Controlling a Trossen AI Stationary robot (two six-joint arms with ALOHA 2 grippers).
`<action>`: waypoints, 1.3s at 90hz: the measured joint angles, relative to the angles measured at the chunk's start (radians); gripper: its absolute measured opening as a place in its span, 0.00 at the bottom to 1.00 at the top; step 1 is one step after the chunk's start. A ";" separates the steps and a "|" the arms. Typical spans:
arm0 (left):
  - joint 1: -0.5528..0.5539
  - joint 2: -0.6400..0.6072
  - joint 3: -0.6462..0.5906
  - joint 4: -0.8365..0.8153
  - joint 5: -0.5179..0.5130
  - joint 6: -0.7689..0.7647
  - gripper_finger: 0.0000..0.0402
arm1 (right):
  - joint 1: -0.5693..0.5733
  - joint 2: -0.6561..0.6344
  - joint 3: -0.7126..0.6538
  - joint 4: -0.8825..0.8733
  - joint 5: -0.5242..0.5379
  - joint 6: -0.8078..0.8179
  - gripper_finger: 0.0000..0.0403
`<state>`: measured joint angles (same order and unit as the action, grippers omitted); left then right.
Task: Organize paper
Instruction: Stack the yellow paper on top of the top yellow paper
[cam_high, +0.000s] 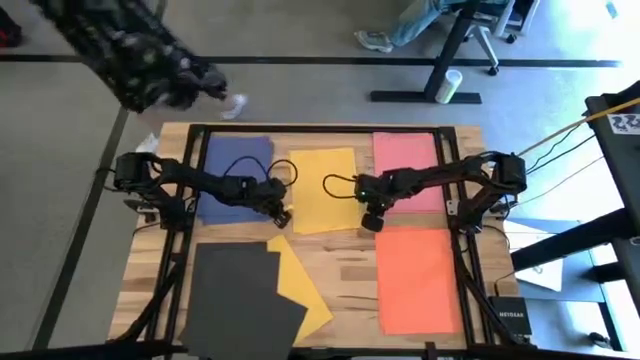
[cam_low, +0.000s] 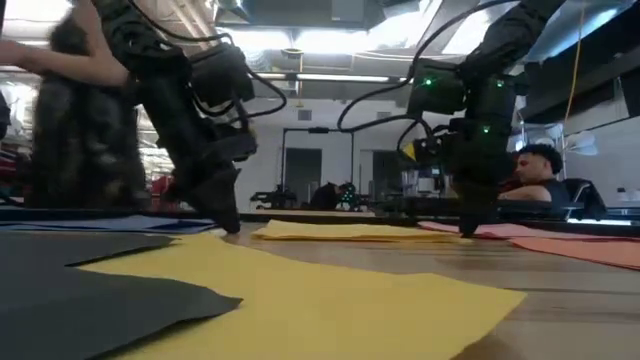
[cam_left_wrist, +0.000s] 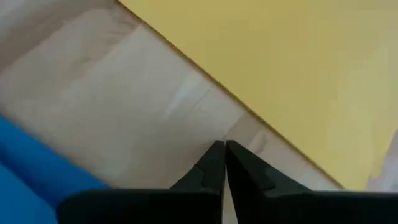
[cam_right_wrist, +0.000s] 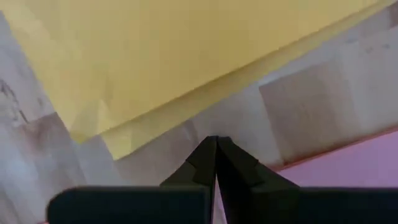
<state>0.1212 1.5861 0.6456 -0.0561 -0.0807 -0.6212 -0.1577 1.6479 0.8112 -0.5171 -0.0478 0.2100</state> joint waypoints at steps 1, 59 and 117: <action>-0.002 0.001 0.000 0.003 0.000 0.000 0.00 | 0.000 0.001 0.000 0.000 -0.001 0.000 0.00; -0.029 0.017 0.000 0.050 0.013 -0.018 0.00 | 0.001 0.022 -0.002 0.100 -0.121 0.013 0.00; -0.028 0.017 0.000 0.048 0.011 -0.007 0.00 | 0.001 0.027 -0.002 0.132 -0.146 0.017 0.00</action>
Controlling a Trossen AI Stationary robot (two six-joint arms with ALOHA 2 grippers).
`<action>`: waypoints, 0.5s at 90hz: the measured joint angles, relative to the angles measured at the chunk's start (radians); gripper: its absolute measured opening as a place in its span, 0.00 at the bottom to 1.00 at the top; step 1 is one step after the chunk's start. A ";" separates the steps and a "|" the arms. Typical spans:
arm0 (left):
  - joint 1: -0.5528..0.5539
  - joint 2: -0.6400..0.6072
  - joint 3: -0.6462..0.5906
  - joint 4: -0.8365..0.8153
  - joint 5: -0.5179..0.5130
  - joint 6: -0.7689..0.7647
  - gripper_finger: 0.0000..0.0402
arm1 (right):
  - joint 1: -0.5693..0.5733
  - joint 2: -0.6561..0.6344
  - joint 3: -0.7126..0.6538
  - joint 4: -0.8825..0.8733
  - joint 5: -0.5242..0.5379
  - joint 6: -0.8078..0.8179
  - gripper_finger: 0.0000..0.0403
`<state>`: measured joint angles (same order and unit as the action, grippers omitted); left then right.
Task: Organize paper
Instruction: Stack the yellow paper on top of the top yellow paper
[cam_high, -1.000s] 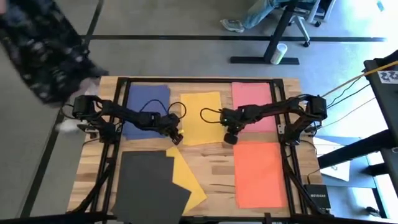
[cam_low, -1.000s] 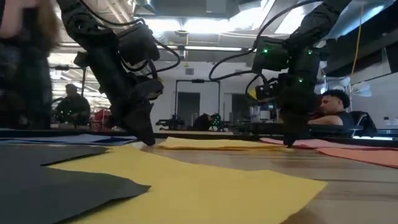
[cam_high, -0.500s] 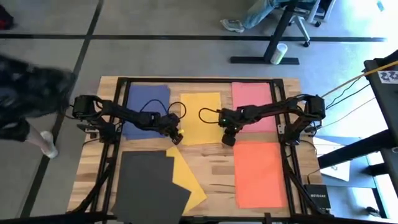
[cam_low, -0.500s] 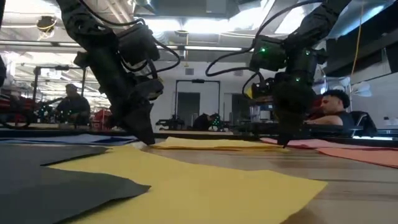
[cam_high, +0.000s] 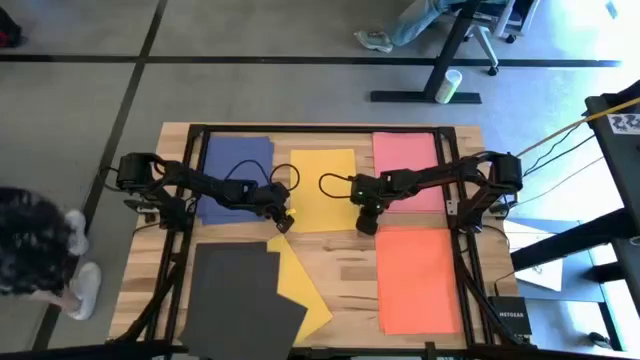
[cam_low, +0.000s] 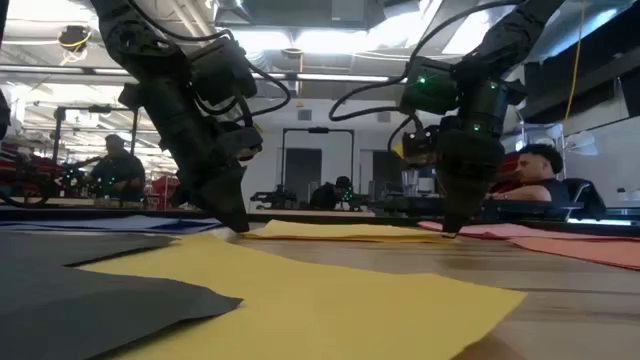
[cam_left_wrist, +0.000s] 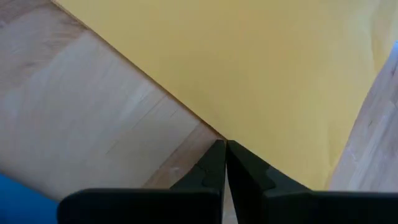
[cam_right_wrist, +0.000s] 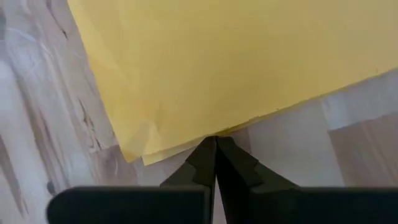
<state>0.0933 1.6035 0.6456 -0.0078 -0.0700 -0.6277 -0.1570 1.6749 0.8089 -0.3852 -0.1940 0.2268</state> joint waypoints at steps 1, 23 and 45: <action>0.000 0.000 0.000 0.000 0.000 0.000 0.00 | 0.000 0.000 0.000 0.000 0.000 0.000 0.00; 0.006 0.000 0.000 -0.002 0.000 0.025 0.00 | 0.000 -0.003 0.007 -0.025 0.003 -0.007 0.00; 0.006 -0.067 -0.001 -0.087 -0.038 0.026 0.00 | 0.002 -0.038 0.029 -0.157 0.010 -0.033 0.00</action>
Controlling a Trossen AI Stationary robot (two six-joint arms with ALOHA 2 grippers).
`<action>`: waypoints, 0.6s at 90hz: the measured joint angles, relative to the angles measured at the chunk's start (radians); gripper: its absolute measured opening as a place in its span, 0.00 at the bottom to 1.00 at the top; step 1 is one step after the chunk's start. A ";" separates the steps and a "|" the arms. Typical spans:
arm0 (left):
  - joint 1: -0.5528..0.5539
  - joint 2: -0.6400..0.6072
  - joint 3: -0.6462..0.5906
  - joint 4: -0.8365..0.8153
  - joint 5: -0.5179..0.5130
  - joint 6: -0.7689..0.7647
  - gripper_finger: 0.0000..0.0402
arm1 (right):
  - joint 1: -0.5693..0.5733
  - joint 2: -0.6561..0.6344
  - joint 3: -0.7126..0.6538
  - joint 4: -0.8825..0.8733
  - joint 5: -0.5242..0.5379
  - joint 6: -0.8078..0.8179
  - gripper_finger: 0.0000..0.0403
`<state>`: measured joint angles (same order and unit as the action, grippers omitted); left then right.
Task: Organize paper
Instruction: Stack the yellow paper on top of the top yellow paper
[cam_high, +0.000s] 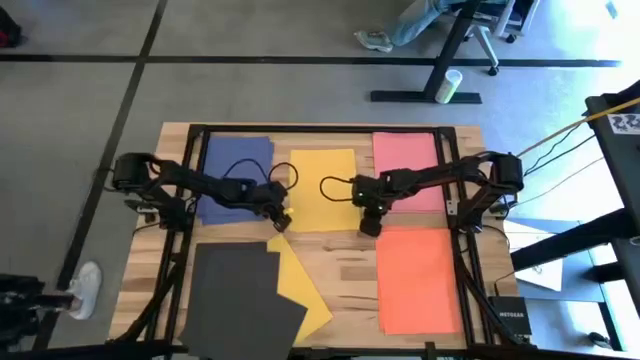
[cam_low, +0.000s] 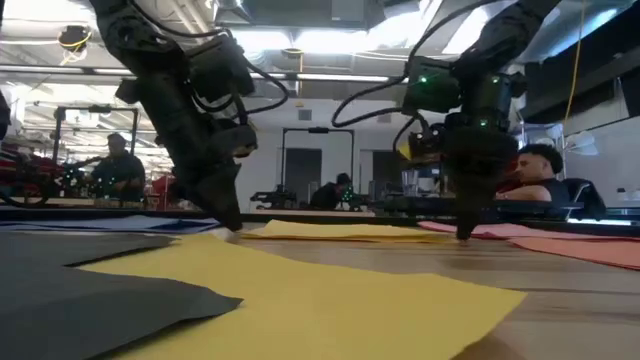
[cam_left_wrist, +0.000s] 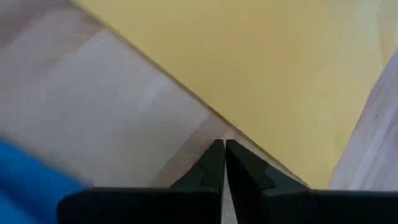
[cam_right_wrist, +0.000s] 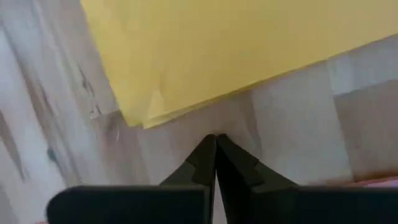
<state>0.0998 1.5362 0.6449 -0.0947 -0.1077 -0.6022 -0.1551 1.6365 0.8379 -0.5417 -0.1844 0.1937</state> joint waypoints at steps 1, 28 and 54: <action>0.000 -0.006 0.000 -0.008 -0.005 0.000 0.00 | 0.000 -0.005 0.000 -0.007 0.000 -0.001 0.00; -0.056 -0.168 0.000 -0.080 -0.073 -0.008 0.00 | 0.017 -0.144 0.001 -0.004 0.000 0.005 0.00; -0.211 -0.233 0.000 -0.079 -0.112 -0.083 0.00 | 0.209 -0.122 0.001 0.207 -0.254 0.213 0.04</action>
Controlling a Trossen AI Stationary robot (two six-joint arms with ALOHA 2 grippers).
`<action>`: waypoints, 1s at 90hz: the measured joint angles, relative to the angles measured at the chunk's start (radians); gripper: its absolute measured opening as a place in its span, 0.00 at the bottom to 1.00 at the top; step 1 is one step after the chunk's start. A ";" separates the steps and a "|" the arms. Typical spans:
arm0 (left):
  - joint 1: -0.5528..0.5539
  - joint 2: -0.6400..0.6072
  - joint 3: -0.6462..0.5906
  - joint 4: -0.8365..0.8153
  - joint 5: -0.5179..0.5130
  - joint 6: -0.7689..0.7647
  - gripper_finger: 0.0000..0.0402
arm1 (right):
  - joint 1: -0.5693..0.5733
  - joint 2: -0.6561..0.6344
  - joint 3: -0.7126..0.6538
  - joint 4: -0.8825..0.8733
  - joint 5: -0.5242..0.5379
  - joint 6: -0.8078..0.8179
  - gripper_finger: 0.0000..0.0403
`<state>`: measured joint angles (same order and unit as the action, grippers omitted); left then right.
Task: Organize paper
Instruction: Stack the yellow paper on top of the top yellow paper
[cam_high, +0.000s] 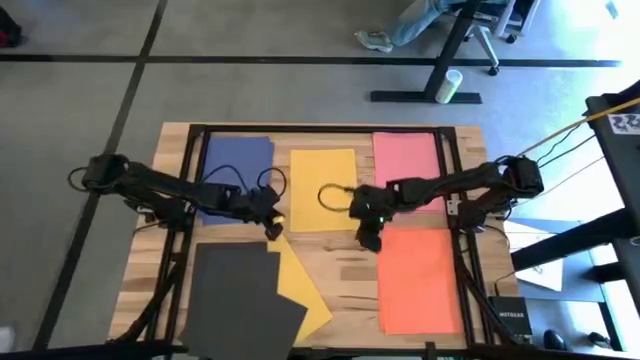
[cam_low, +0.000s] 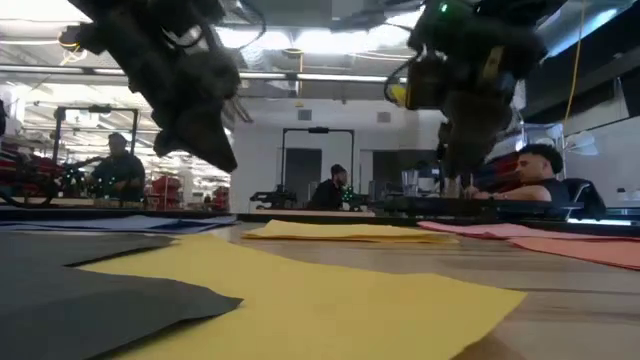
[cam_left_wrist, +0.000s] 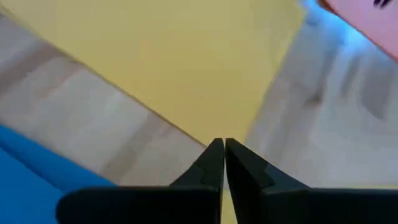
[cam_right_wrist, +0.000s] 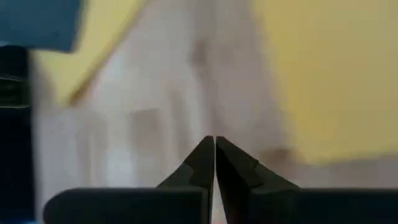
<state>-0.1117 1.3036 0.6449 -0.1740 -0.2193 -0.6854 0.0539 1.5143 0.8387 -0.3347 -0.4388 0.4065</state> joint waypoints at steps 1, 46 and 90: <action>-0.007 0.000 0.000 0.000 -0.001 -0.006 0.00 | 0.010 0.001 0.000 0.012 -0.005 0.012 0.05; -0.240 0.000 0.001 0.020 -0.125 -0.130 0.00 | 0.345 0.240 0.001 0.561 0.118 0.680 0.26; -0.327 0.000 0.001 0.025 -0.128 -0.142 0.00 | 0.448 0.511 0.137 0.802 0.263 1.006 0.34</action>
<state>-0.4388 1.3041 0.6456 -0.1488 -0.3473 -0.8274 0.5021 2.0254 0.9757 0.4676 -0.1756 1.4126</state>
